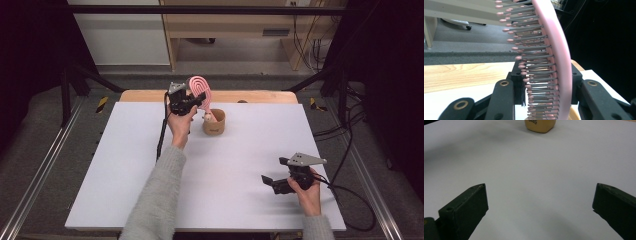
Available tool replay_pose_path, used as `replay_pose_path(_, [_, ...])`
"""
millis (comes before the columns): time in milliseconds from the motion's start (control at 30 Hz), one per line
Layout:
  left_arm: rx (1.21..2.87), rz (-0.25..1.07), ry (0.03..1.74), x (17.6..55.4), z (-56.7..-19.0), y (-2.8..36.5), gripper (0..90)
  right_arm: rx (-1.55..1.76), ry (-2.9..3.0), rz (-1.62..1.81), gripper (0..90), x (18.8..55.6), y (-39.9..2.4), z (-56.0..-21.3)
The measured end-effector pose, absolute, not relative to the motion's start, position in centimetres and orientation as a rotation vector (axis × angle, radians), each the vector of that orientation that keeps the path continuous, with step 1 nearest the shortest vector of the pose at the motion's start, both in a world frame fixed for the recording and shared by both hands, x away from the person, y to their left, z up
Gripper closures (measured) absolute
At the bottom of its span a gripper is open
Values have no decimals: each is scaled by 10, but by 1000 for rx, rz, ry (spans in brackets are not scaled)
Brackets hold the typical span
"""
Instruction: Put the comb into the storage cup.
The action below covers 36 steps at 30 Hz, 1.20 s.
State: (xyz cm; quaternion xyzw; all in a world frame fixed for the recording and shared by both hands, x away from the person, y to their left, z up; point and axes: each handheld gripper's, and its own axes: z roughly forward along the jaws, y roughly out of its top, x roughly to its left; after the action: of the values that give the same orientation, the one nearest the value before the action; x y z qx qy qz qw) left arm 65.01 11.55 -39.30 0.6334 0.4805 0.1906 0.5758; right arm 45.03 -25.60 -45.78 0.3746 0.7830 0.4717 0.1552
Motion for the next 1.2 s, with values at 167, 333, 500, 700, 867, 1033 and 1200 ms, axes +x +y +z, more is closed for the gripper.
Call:
replay_pose_path(167, [1485, 451, 1128, 649, -394, 118, 603, 1072, 2242, 1354, 5, 450, -256, -458])
replay_pose_path(333, [1491, 464, 1136, 649, -396, 121, 595, 1073, 2241, 1353, 5, 450, -256, -458])
replay_pose_path(500, [1489, 462, 1142, 649, -397, 124, 588, 1073, 2242, 1354, 5, 450, -256, -458])
replay_pose_path(700, [1493, 458, 1138, 648, -398, 125, 585, 1073, 2241, 1353, 5, 450, -256, -458])
replay_pose_path(867, [1513, 458, 1143, 648, -398, 126, 560, 1074, 2242, 1356, 5, 450, -256, -457])
replay_pose_path(1033, [1528, 443, 1150, 647, -400, 131, 496, 1073, 2242, 1354, 5, 450, -256, -457])
replay_pose_path(1200, [1545, 453, 1136, 643, -398, 135, 404, 1072, 2243, 1354, 5, 450, -256, -457])
